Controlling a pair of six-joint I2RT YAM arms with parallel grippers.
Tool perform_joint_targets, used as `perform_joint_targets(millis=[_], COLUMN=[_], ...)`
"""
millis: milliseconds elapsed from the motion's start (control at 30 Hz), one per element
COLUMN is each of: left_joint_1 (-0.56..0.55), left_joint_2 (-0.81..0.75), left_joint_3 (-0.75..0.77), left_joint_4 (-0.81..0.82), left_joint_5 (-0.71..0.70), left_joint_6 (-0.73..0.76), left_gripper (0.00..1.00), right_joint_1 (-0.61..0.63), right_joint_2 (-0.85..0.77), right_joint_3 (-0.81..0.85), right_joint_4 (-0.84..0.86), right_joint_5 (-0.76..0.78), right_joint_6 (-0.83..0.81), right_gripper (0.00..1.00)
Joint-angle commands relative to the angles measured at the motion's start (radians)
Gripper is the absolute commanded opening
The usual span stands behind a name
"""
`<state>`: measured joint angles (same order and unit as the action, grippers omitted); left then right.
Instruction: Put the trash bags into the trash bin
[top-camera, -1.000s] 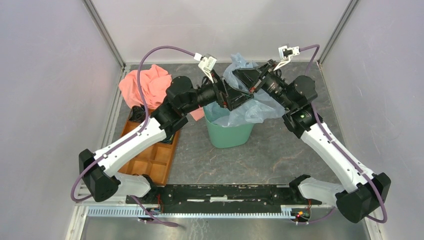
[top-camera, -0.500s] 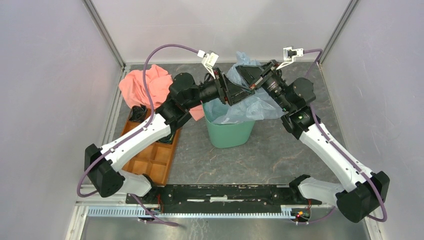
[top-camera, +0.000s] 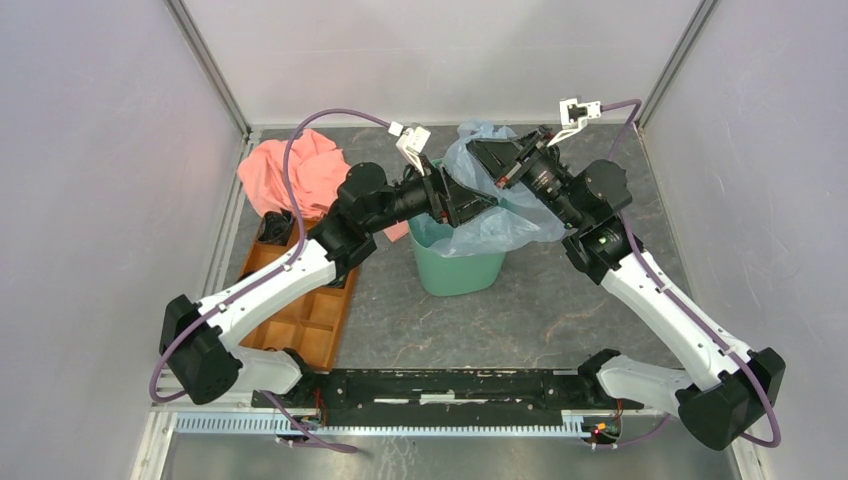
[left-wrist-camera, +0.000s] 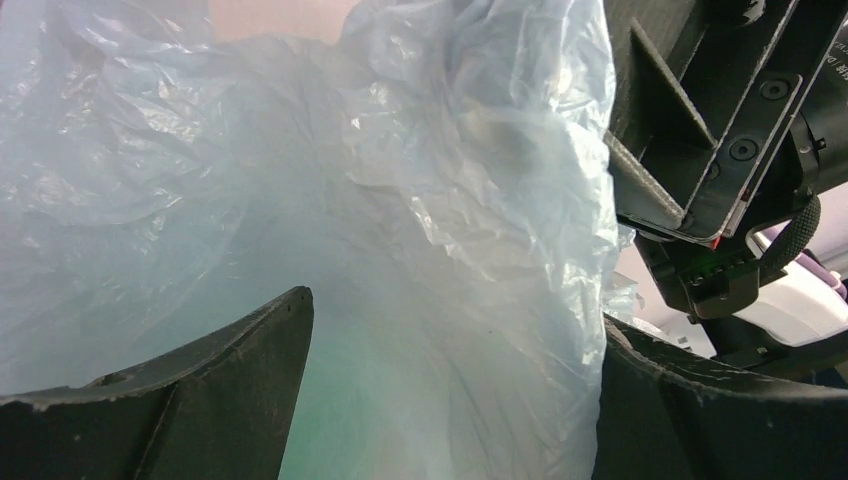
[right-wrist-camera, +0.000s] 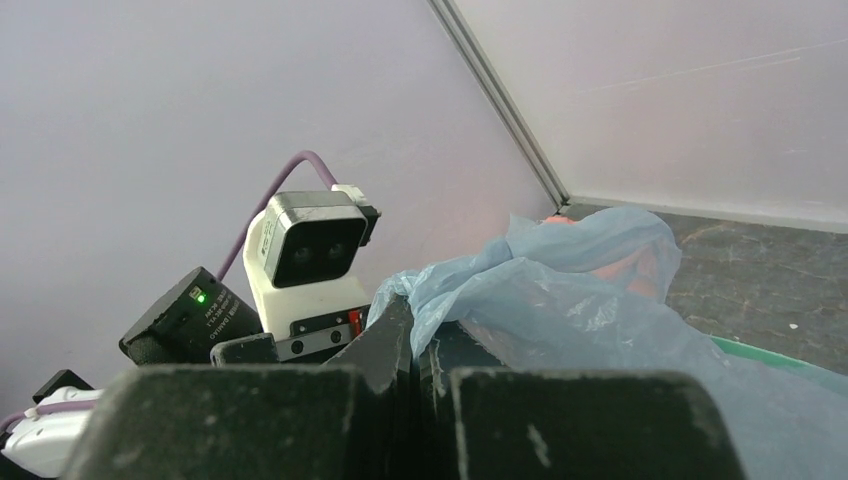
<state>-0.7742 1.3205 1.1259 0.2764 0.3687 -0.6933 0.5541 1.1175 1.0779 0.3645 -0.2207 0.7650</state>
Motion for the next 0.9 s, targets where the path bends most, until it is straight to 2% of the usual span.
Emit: perform_joint_targets(millis=[0,233,400,533,600,667,700,733,800,867], left_joint_1=[0.005,0.004,0.004,0.004,0.005,0.008,0.011,0.017,0.032,0.056], left_joint_2=[-0.025,0.017,0.046,0.099,0.122,0.131,0.127,0.118,0.095,0.067], left_joint_3=[0.009,0.014,0.029,0.069,0.083,0.077,0.067,0.054,0.019,-0.012], left_joint_4=[0.041,0.205,0.228,0.207,0.186,0.180,0.177,0.175,0.175,0.163], left_joint_5=[-0.016,0.065,0.041,0.017,0.013,0.015,0.012,0.006,-0.010,-0.020], left_joint_6=[0.022,-0.066,-0.100,-0.136,-0.146,-0.149,-0.149,-0.149,-0.148,-0.141], left_gripper=[0.92,0.98,0.96,0.77,0.62,0.43,0.39,0.31,0.21,0.11], right_joint_1=[0.003,0.002,0.003,0.006,0.005,0.006,0.006,0.006,0.005,0.006], right_joint_2=[-0.008,-0.011,-0.007,-0.005,-0.010,-0.018,-0.027,-0.034,-0.047,-0.051], right_joint_3=[0.038,0.028,0.018,0.008,0.005,0.009,0.015,0.019,0.031,0.058], right_joint_4=[0.030,0.034,0.061,0.080,0.076,0.037,0.010,-0.020,-0.098,-0.198], right_joint_5=[-0.016,-0.026,-0.041,-0.051,-0.052,-0.042,-0.034,-0.022,-0.003,0.014], right_joint_6=[-0.010,-0.003,0.022,0.036,0.024,-0.019,-0.046,-0.081,-0.152,-0.238], right_gripper=[0.01,0.01,0.01,0.01,0.04,0.14,0.23,0.31,0.53,0.71])
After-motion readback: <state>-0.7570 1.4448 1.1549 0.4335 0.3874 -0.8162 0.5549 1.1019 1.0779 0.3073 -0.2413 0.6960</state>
